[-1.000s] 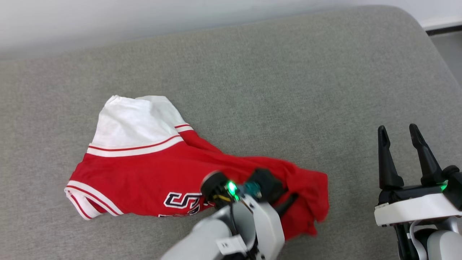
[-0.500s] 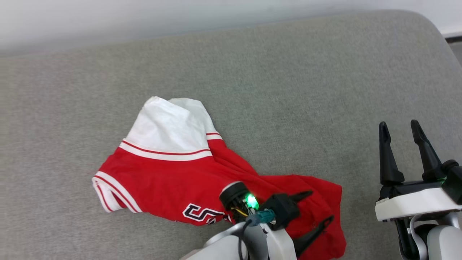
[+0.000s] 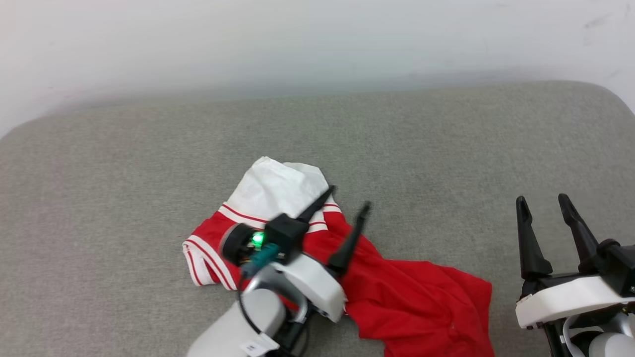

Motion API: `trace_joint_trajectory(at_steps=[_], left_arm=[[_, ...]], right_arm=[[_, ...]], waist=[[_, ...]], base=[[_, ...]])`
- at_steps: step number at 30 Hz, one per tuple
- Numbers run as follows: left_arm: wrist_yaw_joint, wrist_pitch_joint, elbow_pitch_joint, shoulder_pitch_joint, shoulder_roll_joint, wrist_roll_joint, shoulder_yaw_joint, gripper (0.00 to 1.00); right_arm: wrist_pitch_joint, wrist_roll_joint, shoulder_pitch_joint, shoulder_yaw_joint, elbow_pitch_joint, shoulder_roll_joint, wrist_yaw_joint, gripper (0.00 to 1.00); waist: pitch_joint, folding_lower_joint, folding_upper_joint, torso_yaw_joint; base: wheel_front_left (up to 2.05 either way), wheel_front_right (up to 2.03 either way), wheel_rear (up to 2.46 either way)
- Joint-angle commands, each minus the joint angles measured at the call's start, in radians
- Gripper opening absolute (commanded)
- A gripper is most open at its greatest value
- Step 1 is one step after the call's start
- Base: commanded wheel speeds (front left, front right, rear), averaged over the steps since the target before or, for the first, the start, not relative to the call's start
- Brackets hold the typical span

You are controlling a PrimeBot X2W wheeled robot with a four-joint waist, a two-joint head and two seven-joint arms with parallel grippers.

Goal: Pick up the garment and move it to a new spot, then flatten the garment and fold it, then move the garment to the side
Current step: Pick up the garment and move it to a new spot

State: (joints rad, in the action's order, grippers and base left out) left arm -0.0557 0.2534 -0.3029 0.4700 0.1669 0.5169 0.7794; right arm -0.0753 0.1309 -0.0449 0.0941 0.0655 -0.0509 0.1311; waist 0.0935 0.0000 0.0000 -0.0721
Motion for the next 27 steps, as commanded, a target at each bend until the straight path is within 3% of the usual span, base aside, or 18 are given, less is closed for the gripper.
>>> trace_joint_trajectory(at_steps=[1, 9, 16, 27], left_arm=[[-0.025, 0.01, 0.004, -0.028, 0.017, 0.003, -0.046, 1.0], [-0.095, 0.013, 0.077, -0.151, 0.06, -0.022, -0.281, 1.0], [-0.096, 0.012, 0.123, -0.279, 0.101, -0.064, -0.445, 1.0], [-0.067, 0.012, 0.101, -0.385, 0.132, -0.096, -0.48, 1.0]], right_arm=[[0.006, -0.004, 0.019, -0.001, 0.006, 0.001, -0.001, 1.0], [0.02, 0.002, 0.053, -0.005, 0.01, 0.001, -0.001, 1.0], [0.03, 0.009, 0.082, -0.009, 0.014, 0.001, -0.001, 1.0], [0.047, 0.013, 0.128, -0.021, 0.017, 0.001, -0.001, 1.0]], waist=[[-0.023, 0.0, 0.0, 0.024], [-0.065, 0.0, 0.0, 0.062], [-0.101, 0.0, 0.0, 0.078], [-0.132, 0.0, 0.0, 0.077]], base=[[0.0, 0.0, 0.0], [0.0, 0.0, 0.0], [0.0, 0.0, 0.0], [0.0, 0.0, 0.0]])
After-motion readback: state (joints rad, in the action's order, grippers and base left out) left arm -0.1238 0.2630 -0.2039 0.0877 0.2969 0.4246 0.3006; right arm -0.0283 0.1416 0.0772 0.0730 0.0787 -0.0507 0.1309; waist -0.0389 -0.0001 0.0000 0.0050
